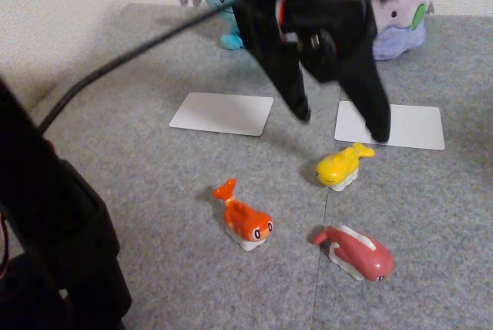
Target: Wooper wants to eat egg sudhi, and Goomy wants to eat shrimp sushi
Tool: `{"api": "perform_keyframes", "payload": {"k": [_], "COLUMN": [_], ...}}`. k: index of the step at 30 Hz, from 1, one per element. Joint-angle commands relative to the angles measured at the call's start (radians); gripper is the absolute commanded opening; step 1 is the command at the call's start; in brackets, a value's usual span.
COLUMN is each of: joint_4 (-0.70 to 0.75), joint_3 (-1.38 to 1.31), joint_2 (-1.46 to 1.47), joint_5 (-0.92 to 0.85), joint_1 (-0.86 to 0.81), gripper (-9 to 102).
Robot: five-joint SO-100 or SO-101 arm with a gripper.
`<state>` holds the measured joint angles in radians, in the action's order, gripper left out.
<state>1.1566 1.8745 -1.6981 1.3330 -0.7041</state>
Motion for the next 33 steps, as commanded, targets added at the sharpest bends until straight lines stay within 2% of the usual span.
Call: {"api": "perform_keyframes", "payload": {"k": [1,5,22,33], "joint_4": [-0.052,-0.146,-0.284,-0.310], "joint_3": [-0.052,-0.052,-0.051,-0.051], "joint_2": [0.064,0.130,0.307,0.336], "joint_5": [0.035,0.071,0.114,0.141], "joint_1": [0.002,0.002,0.041,0.051], "gripper": [30,30,30,14]}}
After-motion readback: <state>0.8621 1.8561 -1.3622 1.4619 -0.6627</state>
